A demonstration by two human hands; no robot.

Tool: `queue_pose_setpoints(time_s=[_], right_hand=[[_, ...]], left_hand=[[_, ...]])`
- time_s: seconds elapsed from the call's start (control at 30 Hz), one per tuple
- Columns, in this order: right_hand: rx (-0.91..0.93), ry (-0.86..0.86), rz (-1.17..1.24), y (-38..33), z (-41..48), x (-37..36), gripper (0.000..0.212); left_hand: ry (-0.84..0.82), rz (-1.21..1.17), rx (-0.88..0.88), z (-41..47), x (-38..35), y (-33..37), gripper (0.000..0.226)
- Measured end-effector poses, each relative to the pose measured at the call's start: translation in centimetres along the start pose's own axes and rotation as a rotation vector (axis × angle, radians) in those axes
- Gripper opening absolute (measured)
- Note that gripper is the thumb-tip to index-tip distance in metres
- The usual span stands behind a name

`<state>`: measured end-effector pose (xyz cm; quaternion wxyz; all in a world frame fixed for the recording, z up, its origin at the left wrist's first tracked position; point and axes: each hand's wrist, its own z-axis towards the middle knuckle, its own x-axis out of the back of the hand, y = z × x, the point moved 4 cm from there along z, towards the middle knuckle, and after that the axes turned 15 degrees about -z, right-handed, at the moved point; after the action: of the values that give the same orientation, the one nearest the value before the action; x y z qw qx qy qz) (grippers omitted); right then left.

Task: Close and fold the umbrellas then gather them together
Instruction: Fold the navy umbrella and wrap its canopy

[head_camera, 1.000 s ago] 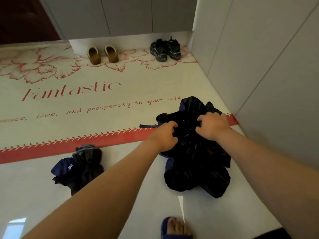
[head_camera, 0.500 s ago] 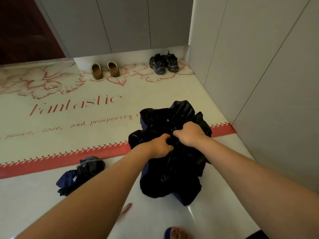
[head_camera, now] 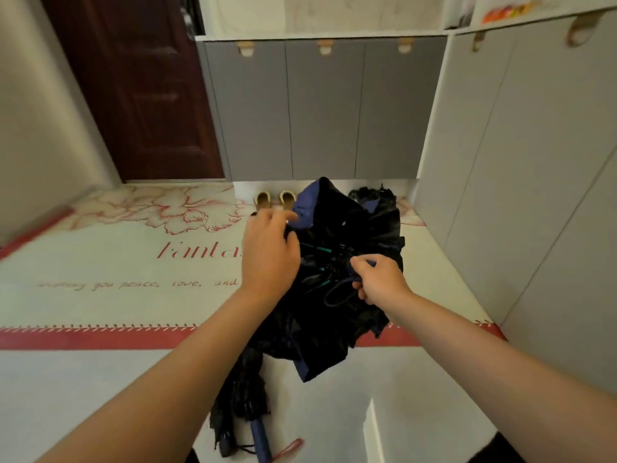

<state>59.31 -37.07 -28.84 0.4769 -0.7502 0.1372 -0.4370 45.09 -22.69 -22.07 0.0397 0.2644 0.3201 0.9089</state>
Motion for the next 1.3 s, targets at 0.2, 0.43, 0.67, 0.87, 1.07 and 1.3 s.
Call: queue_pose_setpoints(time_s=[0.2, 0.43, 0.67, 0.87, 1.07, 1.3], right_hand=[[0.266, -0.068, -0.195, -4.8, -1.6, -2.9, 0.025], [0.455, -0.092, -0.281, -9.8, -3.4, -6.6, 0.024], [0.566, -0.066, -0.475, -9.3, -3.2, -8.6, 0.031], [0.741, -0.025, -0.671, -9.4, -2.2, -9.0, 0.038], [0.863, 0.043, -0.699, -9.7, -2.1, -10.3, 0.036], [0.849, 0.067, -0.541, -8.5, -1.7, -11.0, 0.033]], left_hand=[[-0.008, -0.348, 0.584, 0.3, 4.0, -7.1, 0.064], [-0.154, -0.536, 1.05, -0.7, 5.2, -7.9, 0.04], [0.526, -0.209, 0.359, 0.8, 14.4, -7.8, 0.012], [0.224, -0.573, 0.393, 1.5, 11.9, -11.0, 0.066], [0.222, -0.934, 1.11, -0.9, 8.9, -12.2, 0.05], [0.066, -0.971, 1.339, -2.4, 5.9, -13.2, 0.045]])
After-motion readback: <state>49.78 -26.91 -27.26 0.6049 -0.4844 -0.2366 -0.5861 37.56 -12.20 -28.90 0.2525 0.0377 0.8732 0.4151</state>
